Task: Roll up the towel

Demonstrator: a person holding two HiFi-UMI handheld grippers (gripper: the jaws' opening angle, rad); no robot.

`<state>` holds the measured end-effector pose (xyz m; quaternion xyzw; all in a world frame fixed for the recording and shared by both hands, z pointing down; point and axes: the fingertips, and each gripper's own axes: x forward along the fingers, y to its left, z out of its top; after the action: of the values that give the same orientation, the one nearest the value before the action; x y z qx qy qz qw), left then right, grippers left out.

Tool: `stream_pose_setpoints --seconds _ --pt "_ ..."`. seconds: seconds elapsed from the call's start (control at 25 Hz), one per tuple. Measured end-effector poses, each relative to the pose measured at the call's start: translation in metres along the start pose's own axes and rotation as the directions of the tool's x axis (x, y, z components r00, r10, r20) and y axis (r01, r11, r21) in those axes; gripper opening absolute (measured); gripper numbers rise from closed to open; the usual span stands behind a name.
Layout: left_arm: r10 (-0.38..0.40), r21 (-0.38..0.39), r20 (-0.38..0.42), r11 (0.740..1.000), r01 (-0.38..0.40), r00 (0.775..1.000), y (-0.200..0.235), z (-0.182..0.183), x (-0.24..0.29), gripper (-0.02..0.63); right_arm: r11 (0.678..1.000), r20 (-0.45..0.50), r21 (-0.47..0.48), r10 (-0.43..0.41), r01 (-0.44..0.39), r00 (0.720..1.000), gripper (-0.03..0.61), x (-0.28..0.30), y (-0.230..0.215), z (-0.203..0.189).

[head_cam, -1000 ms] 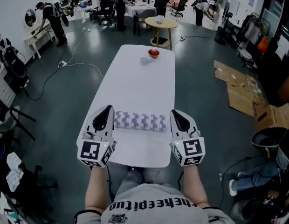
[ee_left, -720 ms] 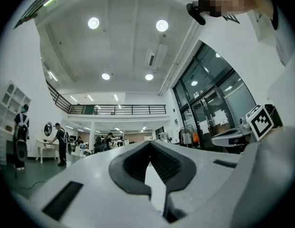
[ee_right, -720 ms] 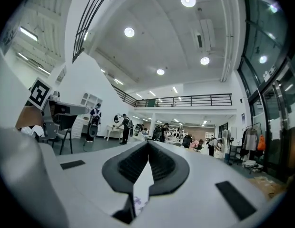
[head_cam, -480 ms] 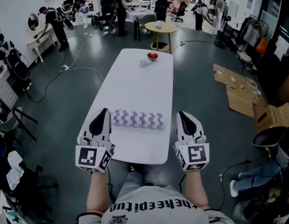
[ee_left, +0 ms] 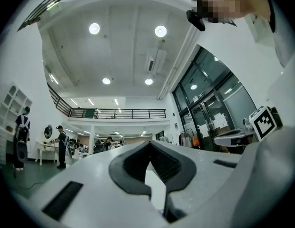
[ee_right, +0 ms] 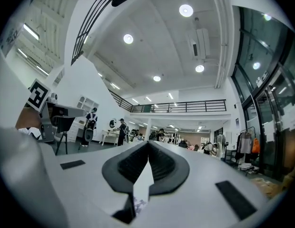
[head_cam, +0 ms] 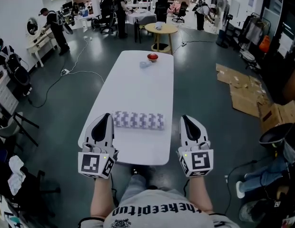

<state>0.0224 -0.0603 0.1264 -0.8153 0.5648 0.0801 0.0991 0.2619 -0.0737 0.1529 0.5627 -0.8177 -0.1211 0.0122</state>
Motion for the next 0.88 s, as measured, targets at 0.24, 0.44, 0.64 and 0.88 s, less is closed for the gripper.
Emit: stream_pose_setpoints --seconds 0.24,0.44,0.64,0.88 --pt "-0.003 0.010 0.009 1.000 0.002 1.000 -0.001 0.001 -0.009 0.005 1.000 0.009 0.004 -0.011 0.011 1.000 0.003 -0.009 0.008 -0.001" --pt "-0.007 0.016 0.017 1.000 0.007 1.000 -0.005 0.002 -0.007 0.005 1.000 0.015 0.012 -0.012 0.012 1.000 0.003 -0.012 0.007 -0.002" --pt "-0.010 0.018 0.018 1.000 0.010 1.000 -0.009 0.004 -0.009 0.005 1.000 0.014 0.014 -0.019 0.018 1.000 0.003 -0.016 0.006 -0.002" --pt "-0.010 0.018 0.019 1.000 0.010 1.000 -0.009 0.009 -0.010 0.005 1.000 0.018 0.019 -0.023 0.023 1.000 0.003 -0.017 0.006 0.003"
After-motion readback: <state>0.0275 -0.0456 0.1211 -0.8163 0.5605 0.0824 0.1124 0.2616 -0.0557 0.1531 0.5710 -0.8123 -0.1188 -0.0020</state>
